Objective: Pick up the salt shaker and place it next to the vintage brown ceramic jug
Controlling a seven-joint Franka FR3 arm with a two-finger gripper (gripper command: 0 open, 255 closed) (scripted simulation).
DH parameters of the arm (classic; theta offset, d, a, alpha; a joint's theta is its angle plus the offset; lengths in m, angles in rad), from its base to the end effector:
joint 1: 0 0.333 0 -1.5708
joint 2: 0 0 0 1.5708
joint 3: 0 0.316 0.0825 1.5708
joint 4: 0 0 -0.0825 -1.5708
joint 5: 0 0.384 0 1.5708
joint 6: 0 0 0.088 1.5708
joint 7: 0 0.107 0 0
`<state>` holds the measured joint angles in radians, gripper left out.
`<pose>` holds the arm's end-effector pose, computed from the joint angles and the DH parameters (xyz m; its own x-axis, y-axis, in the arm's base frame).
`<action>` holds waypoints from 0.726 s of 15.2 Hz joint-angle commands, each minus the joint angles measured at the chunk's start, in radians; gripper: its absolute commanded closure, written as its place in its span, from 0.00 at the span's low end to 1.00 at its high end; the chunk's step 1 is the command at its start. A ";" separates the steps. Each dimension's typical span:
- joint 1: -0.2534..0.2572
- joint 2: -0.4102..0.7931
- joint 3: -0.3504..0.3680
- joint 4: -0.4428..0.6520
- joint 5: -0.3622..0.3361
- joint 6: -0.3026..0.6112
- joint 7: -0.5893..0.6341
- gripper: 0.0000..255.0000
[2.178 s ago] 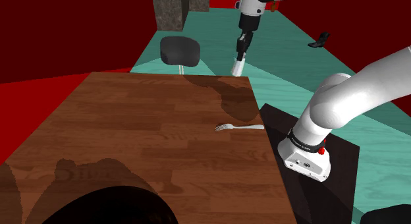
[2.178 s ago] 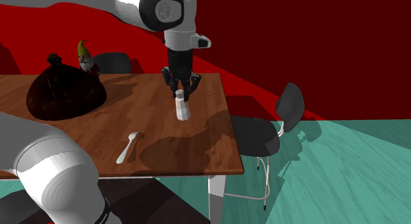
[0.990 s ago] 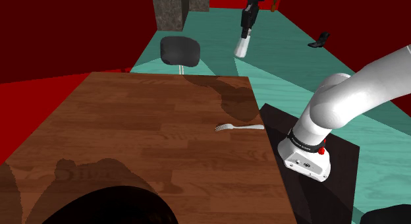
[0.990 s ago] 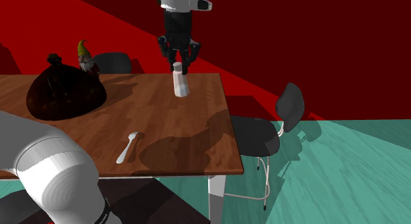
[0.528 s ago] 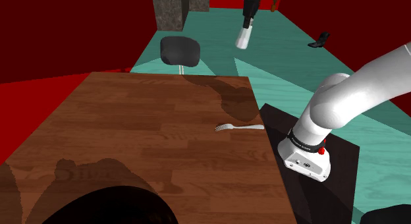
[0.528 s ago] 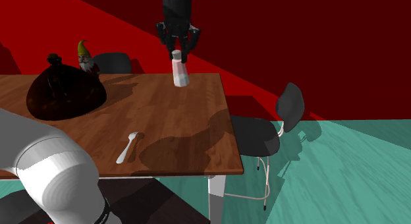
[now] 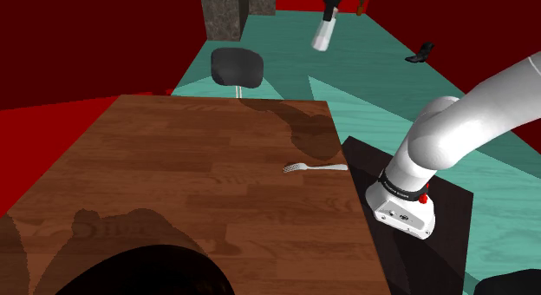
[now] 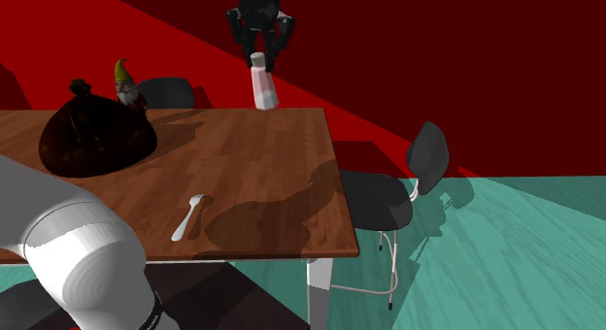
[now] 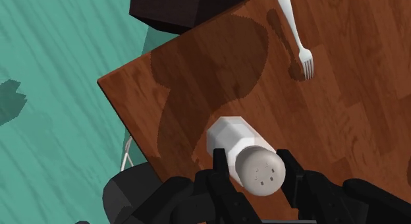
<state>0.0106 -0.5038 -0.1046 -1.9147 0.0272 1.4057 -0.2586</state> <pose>0.3715 -0.0447 0.6836 0.9835 0.1806 0.0128 0.1810 -0.9805 -0.0765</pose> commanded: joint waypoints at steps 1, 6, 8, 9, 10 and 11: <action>0.001 0.015 0.000 0.043 0.002 -0.029 0.002 1.00; 0.003 0.044 -0.001 0.129 0.004 -0.086 0.003 1.00; 0.015 0.025 0.037 0.112 0.021 -0.084 0.054 1.00; 0.021 0.018 0.057 0.105 0.030 -0.083 0.080 1.00; 0.027 0.011 0.076 0.098 0.039 -0.082 0.105 1.00; 0.033 0.005 0.095 0.093 0.048 -0.081 0.131 1.00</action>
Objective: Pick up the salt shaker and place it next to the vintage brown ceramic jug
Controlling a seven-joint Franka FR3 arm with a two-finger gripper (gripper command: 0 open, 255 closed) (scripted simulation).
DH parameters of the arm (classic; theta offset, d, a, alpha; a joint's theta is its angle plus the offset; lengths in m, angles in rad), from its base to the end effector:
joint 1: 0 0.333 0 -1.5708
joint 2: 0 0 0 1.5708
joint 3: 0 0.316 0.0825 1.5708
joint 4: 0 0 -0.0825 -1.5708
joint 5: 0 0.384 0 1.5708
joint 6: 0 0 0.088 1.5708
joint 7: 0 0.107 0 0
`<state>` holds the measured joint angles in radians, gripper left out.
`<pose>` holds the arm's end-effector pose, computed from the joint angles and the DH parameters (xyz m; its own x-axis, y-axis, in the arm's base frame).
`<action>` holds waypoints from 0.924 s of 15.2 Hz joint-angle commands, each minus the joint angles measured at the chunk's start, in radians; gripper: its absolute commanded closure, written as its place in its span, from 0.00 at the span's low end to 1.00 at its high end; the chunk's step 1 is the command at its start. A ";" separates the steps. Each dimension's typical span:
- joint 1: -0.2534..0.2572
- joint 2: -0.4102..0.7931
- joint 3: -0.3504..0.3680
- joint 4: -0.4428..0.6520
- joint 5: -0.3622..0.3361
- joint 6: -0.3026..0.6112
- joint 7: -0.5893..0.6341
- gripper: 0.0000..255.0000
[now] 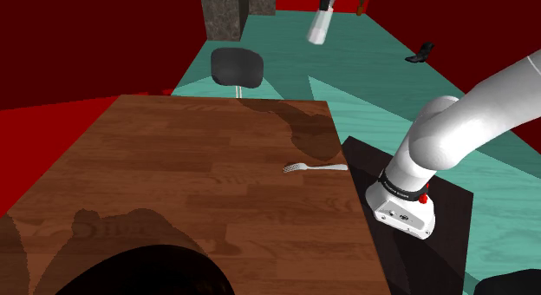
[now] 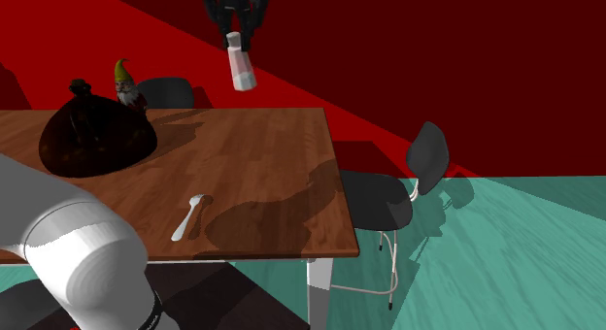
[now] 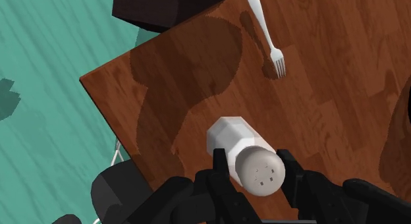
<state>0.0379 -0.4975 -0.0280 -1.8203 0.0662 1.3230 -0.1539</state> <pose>0.3616 0.0080 0.7176 0.9832 0.1819 0.0126 0.1824 -0.9803 -0.0764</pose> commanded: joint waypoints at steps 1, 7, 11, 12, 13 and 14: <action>0.012 -0.005 0.038 -0.005 0.019 0.003 0.051 1.00; 0.048 -0.009 0.156 -0.006 0.076 0.016 0.204 1.00; 0.071 0.009 0.237 0.015 0.110 0.027 0.307 1.00; 0.076 0.017 0.257 0.023 0.118 0.031 0.333 1.00; 0.081 0.026 0.278 0.033 0.125 0.034 0.359 1.00; 0.086 0.035 0.299 0.043 0.131 0.038 0.385 1.00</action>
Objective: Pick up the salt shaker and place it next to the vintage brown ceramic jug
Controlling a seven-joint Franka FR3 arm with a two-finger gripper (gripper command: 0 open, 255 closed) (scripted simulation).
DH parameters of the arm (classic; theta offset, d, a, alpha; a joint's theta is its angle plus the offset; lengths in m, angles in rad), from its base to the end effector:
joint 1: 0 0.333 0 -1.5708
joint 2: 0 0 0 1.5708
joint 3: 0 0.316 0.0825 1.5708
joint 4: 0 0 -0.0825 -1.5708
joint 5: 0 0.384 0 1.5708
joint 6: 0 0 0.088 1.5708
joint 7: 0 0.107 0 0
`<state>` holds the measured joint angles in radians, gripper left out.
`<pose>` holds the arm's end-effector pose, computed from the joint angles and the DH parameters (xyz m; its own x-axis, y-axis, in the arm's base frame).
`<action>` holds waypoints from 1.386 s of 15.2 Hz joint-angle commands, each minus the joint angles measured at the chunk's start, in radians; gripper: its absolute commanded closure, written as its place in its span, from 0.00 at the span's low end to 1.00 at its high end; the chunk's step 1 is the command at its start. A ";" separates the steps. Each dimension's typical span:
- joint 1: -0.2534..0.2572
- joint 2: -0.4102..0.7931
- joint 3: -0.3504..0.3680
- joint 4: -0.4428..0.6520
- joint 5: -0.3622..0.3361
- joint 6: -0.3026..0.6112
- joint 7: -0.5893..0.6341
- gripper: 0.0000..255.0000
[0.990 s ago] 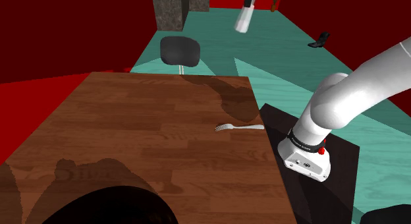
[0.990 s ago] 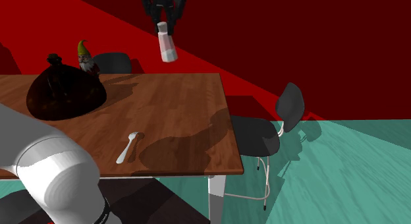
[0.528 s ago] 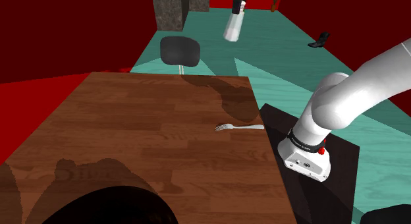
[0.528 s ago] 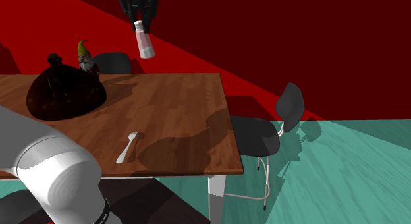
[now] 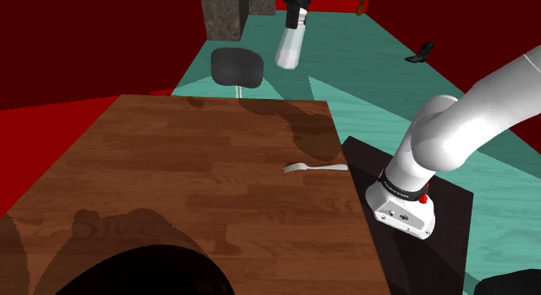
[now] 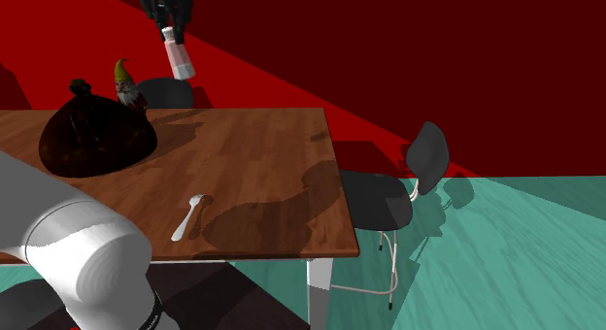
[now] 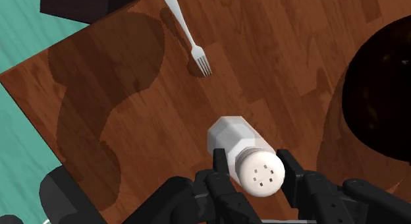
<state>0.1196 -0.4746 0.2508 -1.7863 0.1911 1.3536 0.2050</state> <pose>0.3311 0.1903 0.7189 0.9831 0.1826 0.0129 0.1830 -0.9802 -0.0759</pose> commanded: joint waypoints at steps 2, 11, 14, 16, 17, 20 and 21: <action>0.014 0.036 0.063 0.033 0.016 0.015 0.079 1.00; 0.056 0.206 0.272 0.203 0.006 0.048 0.337 1.00; 0.076 0.294 0.350 0.286 -0.032 0.054 0.435 1.00; 0.095 0.365 0.405 0.352 -0.072 0.054 0.506 1.00; 0.108 0.405 0.433 0.388 -0.097 0.052 0.543 1.00; 0.173 0.543 0.509 0.514 -0.198 0.035 0.660 1.00; 0.205 0.595 0.529 0.564 -0.240 0.023 0.700 1.00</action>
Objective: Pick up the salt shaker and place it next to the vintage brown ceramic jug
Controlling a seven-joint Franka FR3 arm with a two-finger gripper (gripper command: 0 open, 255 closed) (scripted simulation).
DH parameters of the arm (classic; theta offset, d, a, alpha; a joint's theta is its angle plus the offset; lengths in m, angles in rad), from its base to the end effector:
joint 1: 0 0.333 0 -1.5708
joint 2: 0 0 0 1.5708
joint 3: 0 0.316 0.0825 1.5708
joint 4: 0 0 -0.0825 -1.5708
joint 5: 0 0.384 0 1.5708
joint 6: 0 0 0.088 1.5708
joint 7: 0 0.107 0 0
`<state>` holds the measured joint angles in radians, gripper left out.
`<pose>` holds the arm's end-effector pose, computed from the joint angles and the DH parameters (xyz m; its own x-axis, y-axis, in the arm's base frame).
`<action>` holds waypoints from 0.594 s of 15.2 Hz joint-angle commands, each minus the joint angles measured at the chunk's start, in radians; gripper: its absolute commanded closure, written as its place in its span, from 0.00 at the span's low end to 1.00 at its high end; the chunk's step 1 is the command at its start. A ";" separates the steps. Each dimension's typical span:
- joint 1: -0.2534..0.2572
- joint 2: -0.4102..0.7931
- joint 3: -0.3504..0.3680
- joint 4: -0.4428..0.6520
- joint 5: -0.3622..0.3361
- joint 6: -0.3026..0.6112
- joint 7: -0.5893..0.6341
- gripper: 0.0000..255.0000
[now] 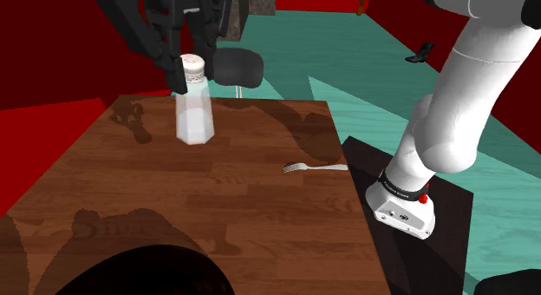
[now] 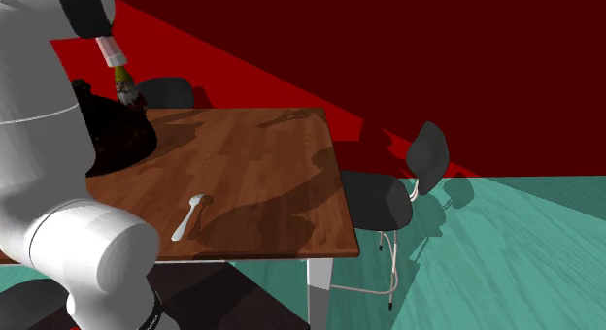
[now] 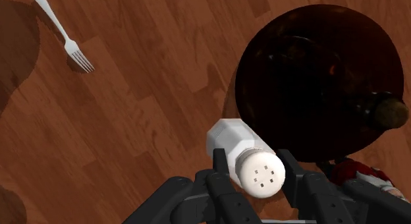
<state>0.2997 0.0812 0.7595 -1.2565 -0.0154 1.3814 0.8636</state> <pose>0.2888 0.4646 0.7187 0.9823 0.1871 0.0115 0.1875 -0.9793 -0.0765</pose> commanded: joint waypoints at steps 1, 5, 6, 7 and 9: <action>0.065 0.094 0.036 0.090 -0.078 -0.020 0.080 1.00; 0.091 0.118 0.038 0.069 -0.097 0.018 0.105 1.00; 0.082 0.105 0.037 0.040 -0.086 0.038 0.100 1.00; 0.072 0.093 0.036 0.013 -0.077 0.056 0.095 1.00; 0.057 0.070 0.033 -0.039 -0.059 0.092 0.085 1.00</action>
<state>0.3666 0.1657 0.7945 -1.2652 -0.0857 1.4522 0.9543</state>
